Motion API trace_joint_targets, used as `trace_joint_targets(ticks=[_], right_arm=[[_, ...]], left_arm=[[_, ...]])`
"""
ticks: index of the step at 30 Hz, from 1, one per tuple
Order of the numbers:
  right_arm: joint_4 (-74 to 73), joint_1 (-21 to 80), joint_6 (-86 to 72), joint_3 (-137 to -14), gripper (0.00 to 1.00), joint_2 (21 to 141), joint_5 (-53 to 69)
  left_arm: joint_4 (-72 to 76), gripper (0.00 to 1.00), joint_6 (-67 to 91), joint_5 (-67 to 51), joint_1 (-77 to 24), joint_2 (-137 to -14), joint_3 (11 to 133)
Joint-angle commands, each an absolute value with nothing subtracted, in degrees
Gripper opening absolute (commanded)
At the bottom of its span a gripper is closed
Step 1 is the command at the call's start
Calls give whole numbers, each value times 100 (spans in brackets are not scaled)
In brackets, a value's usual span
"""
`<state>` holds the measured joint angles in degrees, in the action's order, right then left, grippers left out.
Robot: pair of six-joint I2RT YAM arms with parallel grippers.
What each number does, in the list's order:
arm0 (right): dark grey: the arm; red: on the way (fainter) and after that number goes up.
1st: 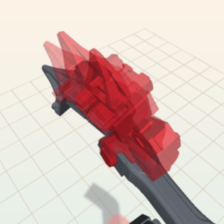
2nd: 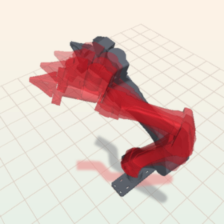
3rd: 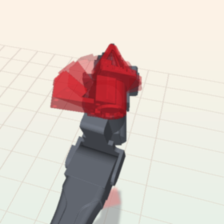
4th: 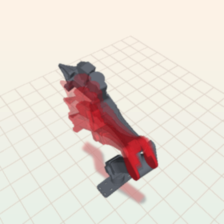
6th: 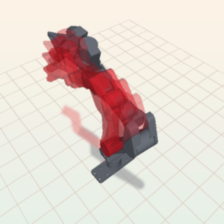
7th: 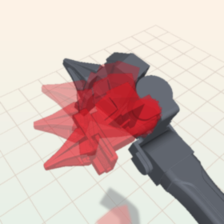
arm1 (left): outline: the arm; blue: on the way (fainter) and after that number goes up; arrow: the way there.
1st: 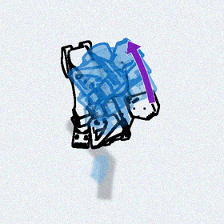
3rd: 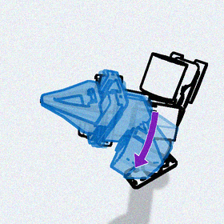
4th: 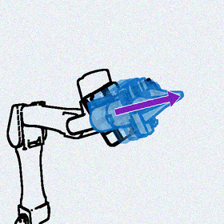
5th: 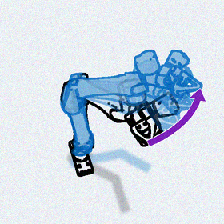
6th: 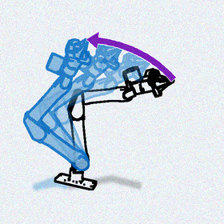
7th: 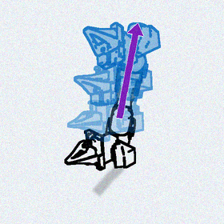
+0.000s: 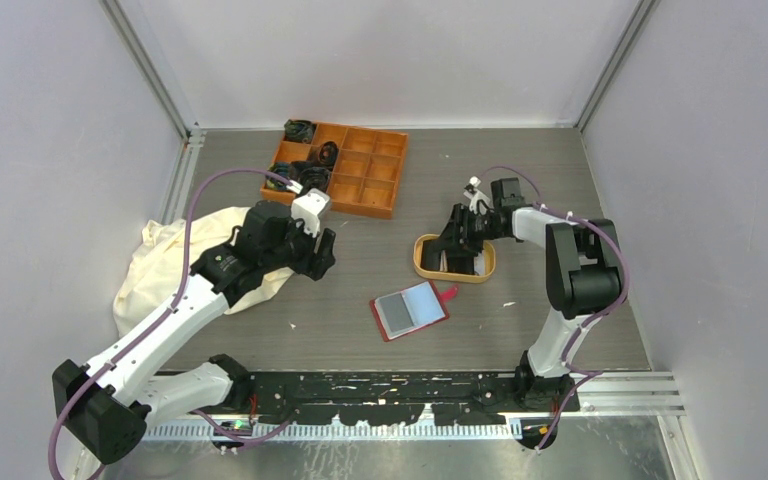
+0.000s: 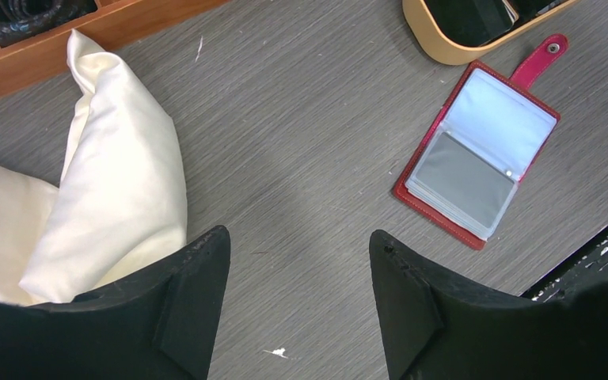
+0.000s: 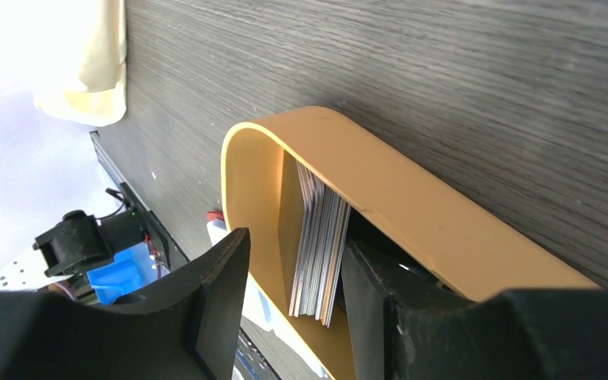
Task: Put the credit cards into the card holder
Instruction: Pick up the credit card from the storage box.
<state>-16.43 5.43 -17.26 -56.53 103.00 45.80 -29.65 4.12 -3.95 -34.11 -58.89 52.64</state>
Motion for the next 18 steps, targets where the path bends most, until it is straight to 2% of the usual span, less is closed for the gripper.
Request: trace_joint_targets(ticks=[1, 6, 11, 18], right_arm=[[-1221, 706, -1918, -5633, 52, 10289, 5122], [-879, 705, -2160, -5529, 56, 10292, 5345], [-1365, 712, -1830, -5672, 59, 10343, 4810], [-1525, 861, -1735, -5759, 60, 10463, 4821]], left_arm=[[-2850, 65, 304, -250, -3405, -5804, 5372], [-2864, 65, 281, -228, -3407, -5834, 5376], [-2862, 64, 266, -218, -3402, -5875, 5375], [-2878, 64, 255, -205, -3410, -5935, 5378]])
